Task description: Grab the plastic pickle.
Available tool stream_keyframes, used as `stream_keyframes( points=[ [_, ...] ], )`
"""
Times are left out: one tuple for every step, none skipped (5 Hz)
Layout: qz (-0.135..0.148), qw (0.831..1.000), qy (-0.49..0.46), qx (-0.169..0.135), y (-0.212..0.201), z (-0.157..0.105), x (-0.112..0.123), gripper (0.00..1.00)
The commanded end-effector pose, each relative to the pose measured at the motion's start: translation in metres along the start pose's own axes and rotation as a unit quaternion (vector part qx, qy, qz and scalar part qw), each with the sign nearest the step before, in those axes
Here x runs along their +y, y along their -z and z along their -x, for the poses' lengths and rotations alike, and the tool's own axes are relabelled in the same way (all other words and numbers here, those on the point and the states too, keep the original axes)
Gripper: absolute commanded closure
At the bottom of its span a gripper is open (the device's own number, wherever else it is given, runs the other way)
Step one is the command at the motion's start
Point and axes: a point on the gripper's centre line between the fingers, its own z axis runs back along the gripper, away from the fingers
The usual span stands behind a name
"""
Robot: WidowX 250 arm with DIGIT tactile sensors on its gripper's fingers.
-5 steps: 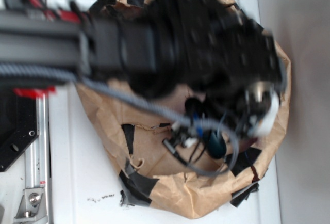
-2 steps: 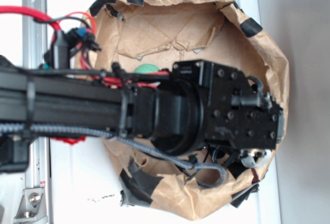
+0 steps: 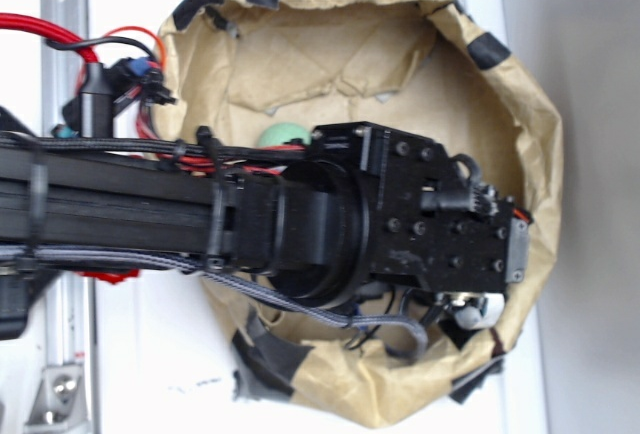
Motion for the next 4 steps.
stream_keyframes(
  points=[
    [-0.030,0.998,-0.028,-0.048,-0.027,-0.001,-0.004,1.00],
    [-0.074,0.983,-0.152,-0.074,-0.071,0.029,0.000,0.55],
    [-0.092,0.958,-0.269,-0.042,-0.100,0.072,-0.002,1.00],
    [-0.103,0.916,-0.386,-0.030,-0.122,0.098,-0.003,1.00]
  ],
)
